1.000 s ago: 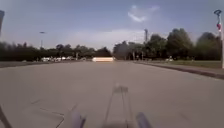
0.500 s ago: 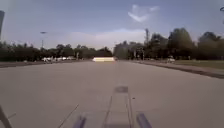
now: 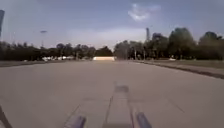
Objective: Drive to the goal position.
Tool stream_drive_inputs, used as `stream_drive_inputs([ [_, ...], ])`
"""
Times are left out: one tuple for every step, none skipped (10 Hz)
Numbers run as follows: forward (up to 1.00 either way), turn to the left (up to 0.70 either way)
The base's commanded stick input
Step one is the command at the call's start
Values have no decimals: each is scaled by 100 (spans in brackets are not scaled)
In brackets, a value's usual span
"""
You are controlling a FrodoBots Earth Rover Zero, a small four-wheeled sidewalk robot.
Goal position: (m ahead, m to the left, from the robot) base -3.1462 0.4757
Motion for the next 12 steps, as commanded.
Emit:
stream_drive_inputs([
  [0, 45],
  [0, 45],
  [0, 45],
  [0, 45],
  [0, 45],
  [0, 45],
  [0, 45],
  [0, 45],
  [0, 45],
  [0, 45],
  [0, 45],
  [0, 45],
])
